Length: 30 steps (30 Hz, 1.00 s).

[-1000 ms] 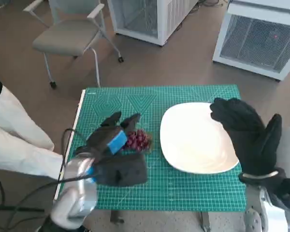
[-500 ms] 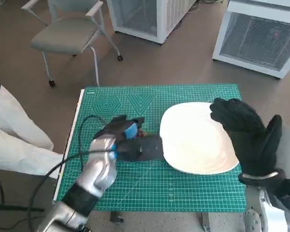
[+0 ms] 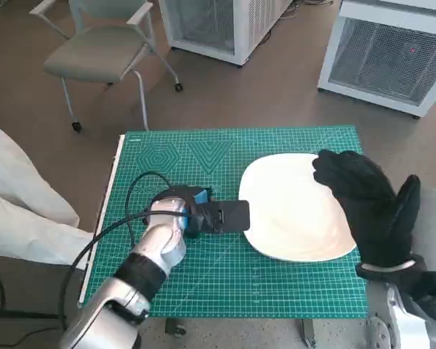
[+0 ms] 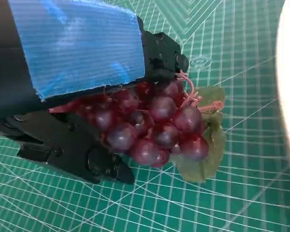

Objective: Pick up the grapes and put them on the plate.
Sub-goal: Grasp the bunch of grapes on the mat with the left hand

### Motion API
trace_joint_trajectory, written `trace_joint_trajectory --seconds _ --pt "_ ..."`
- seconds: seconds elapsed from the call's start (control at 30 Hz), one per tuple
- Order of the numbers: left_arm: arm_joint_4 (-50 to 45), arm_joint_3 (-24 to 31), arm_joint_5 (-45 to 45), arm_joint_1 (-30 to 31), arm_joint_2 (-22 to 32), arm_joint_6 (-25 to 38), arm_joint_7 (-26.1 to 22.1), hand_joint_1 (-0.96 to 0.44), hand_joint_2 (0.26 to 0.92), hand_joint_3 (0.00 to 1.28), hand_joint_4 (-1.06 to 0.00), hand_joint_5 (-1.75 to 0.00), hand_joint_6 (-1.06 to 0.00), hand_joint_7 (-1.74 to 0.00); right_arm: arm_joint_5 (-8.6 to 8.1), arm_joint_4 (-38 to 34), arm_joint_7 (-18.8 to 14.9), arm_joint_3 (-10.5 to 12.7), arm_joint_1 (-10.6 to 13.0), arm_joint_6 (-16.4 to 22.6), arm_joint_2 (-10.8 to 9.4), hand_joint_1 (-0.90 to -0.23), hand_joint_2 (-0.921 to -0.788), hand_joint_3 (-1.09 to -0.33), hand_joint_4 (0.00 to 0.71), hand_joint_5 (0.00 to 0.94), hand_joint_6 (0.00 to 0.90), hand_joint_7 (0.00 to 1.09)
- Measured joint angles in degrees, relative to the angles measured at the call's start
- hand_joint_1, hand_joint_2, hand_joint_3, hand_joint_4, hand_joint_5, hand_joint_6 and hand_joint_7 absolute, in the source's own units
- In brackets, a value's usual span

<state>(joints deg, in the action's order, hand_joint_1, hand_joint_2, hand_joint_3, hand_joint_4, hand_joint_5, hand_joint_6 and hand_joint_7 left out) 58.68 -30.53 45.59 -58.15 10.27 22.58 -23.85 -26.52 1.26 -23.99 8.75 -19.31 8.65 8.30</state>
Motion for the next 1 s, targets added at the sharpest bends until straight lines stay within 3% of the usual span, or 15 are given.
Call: trace_joint_trajectory --seconds 0.33,0.6,0.67,0.73,0.8,0.9,1.0 --pt "5.13 -0.88 -0.97 -1.85 -0.95 -2.62 2.26 -0.09 0.818 0.03 -0.17 -0.03 -0.21 0.00 -0.01 0.69 0.21 0.07 0.28 -0.71 0.02 -0.373 -0.921 -0.633 0.405 0.774 0.187 1.02" --pt "6.16 -0.82 -1.87 -1.92 -0.94 -4.47 4.70 0.12 0.878 0.06 -0.28 -0.08 -0.26 -0.02 0.00 1.14 0.50 0.10 0.37 -0.95 0.02 -0.373 -0.921 -0.634 0.403 0.776 0.186 1.02" --pt "6.27 -0.71 -2.35 -1.88 -0.92 -4.98 6.09 0.19 0.895 0.13 -0.33 -0.41 -0.30 -0.02 0.00 1.20 0.55 0.11 0.47 -0.96 0.02 -0.373 -0.921 -0.633 0.403 0.776 0.186 1.02" --pt "6.55 -0.71 -2.70 -1.78 -0.92 -5.70 8.50 0.27 0.907 0.24 -0.35 -0.95 -0.36 -0.03 0.00 1.31 0.60 0.12 0.60 -0.97 0.02 -0.373 -0.921 -0.633 0.403 0.776 0.186 1.02" --pt "7.03 -0.85 -2.73 -1.60 -0.91 -6.65 11.78 0.31 0.899 0.33 -0.35 -1.28 -0.40 -0.04 0.01 1.39 0.62 0.12 0.72 -0.97 0.02 -0.373 -0.921 -0.633 0.403 0.777 0.186 1.02" --pt "7.35 -1.15 -2.66 -1.12 -0.79 -8.04 16.22 0.34 0.837 0.54 -0.31 -1.57 -0.45 -0.04 0.02 1.48 0.65 0.13 0.92 -0.97 0.03 -0.373 -0.921 -0.633 0.403 0.777 0.186 1.02" --pt "7.26 -1.43 -2.66 -0.63 -0.57 -8.75 18.33 0.35 0.796 0.65 -0.29 -1.68 -0.47 -0.04 0.02 1.50 0.68 0.17 1.07 -0.97 0.09 -0.373 -0.921 -0.633 0.403 0.777 0.186 1.02"
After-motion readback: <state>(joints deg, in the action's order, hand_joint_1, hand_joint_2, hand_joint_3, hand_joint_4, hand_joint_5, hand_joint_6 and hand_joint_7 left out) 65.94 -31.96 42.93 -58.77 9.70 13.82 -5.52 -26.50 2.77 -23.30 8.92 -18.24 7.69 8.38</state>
